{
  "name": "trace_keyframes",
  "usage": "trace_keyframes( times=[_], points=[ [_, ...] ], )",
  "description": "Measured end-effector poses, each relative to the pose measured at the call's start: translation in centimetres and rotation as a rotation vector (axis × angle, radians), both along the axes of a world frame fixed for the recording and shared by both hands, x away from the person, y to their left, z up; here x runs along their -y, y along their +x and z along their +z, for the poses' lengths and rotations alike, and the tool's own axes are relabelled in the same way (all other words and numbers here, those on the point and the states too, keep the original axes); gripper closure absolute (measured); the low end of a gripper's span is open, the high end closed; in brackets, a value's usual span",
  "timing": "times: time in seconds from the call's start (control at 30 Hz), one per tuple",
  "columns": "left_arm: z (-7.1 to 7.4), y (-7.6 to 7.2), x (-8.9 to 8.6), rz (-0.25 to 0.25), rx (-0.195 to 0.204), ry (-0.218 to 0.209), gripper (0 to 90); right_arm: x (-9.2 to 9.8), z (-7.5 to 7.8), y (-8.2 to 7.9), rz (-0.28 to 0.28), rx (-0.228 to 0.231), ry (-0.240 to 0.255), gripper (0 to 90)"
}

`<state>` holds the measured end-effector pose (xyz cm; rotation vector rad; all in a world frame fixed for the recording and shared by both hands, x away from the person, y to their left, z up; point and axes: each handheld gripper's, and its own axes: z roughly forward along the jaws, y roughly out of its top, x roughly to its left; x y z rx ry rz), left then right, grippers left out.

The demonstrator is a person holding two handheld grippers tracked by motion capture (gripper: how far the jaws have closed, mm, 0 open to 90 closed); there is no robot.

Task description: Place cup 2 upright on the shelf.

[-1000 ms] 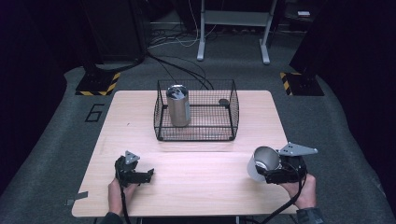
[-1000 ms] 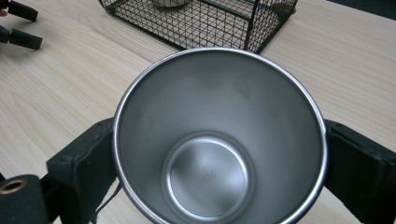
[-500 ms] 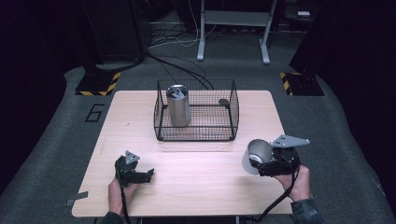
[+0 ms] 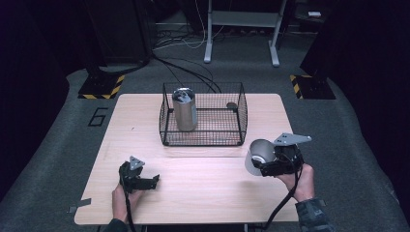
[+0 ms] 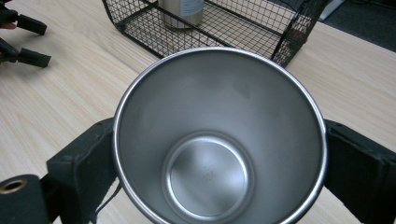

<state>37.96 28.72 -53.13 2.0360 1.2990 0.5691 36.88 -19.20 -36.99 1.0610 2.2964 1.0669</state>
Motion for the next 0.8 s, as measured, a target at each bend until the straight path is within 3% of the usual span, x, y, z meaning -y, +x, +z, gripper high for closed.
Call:
trace_keyframes(
  times=[0.8],
  points=[
    [0.0, 0.0, 0.0, 0.001, 0.0, -0.001, 0.4, -3.2, 2.3, 2.2, 0.064, 0.014, 0.004, 6.1]
  ],
)
